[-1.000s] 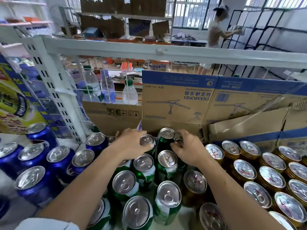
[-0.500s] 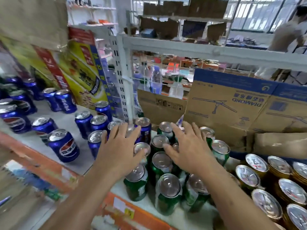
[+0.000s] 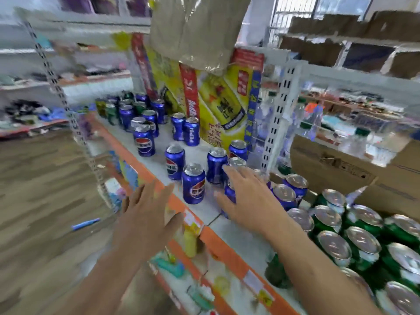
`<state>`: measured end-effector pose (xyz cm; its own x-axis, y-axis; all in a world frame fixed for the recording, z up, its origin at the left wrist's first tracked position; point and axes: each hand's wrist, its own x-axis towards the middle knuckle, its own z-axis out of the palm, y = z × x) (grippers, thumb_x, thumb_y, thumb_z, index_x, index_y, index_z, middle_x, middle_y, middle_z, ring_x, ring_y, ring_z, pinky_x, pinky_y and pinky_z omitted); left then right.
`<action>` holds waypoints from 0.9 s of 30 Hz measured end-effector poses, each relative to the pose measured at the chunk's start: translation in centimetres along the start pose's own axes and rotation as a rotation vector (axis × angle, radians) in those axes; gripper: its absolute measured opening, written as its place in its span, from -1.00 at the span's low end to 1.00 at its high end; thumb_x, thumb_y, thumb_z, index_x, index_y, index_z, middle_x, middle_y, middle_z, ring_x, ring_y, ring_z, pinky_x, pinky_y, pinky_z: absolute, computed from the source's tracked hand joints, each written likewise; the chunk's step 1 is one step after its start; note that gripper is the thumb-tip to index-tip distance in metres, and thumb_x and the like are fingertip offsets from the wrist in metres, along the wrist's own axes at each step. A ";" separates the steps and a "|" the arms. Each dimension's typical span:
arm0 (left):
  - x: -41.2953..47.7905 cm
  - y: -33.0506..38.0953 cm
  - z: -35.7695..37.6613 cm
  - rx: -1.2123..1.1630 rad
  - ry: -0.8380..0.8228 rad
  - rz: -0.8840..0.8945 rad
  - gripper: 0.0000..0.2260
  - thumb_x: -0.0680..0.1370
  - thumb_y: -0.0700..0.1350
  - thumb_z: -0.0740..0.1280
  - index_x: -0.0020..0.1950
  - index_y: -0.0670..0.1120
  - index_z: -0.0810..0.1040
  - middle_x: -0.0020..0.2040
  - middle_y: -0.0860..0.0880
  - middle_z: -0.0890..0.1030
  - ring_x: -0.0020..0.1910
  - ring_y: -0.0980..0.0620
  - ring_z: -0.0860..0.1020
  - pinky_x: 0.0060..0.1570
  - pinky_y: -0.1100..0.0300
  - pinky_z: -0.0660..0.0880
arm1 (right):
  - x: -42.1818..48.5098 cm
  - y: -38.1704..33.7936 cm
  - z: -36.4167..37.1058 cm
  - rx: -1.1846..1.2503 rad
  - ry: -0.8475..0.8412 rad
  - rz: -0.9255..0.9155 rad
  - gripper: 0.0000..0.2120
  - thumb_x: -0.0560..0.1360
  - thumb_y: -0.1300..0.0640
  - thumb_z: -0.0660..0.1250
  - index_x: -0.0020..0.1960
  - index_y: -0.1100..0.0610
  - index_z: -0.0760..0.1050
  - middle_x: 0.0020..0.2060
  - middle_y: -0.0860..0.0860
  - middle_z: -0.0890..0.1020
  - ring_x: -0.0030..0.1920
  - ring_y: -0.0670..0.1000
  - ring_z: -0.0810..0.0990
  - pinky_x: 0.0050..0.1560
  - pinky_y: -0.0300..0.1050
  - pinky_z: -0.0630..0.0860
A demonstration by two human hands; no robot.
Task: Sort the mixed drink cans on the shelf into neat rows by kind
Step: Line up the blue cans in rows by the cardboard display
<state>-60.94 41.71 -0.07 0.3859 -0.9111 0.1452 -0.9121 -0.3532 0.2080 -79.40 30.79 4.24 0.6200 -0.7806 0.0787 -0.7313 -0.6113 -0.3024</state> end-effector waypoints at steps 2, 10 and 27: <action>1.2 -3.0 0.2 0.000 -0.016 -0.010 -0.29 0.39 0.39 -0.01 0.46 0.11 0.34 0.41 -0.13 0.39 0.44 -0.23 0.29 0.34 -0.21 0.33 | 2.5 -2.1 1.0 0.022 -0.015 0.005 -0.36 0.58 -0.21 0.15 0.55 0.02 0.06 0.48 0.06 0.24 0.49 0.14 0.16 0.44 0.14 0.21; 7.7 -14.1 -2.5 0.024 0.014 0.056 -0.43 0.41 0.28 0.13 0.30 0.00 0.45 0.18 -0.21 0.54 0.18 -0.33 0.52 0.02 -0.30 0.52 | 13.1 -11.1 5.1 0.042 0.069 0.018 -0.41 0.57 -0.12 0.18 0.52 0.04 0.12 0.44 0.07 0.28 0.45 0.13 0.19 0.43 0.08 0.20; 22.3 -28.4 -3.5 -0.018 0.012 0.019 -0.34 0.49 0.35 0.08 0.55 0.11 0.18 0.54 -0.10 0.18 0.53 -0.14 0.10 0.43 -0.12 0.12 | 32.7 -19.6 9.1 0.058 0.093 0.012 -0.39 0.58 -0.09 0.20 0.54 0.04 0.09 0.44 0.11 0.26 0.47 0.14 0.15 0.43 0.08 0.20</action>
<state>-26.00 32.20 0.62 0.3705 -0.9149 0.1604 -0.9165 -0.3320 0.2229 -42.20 18.39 4.14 0.5799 -0.7984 0.1621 -0.7193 -0.5952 -0.3583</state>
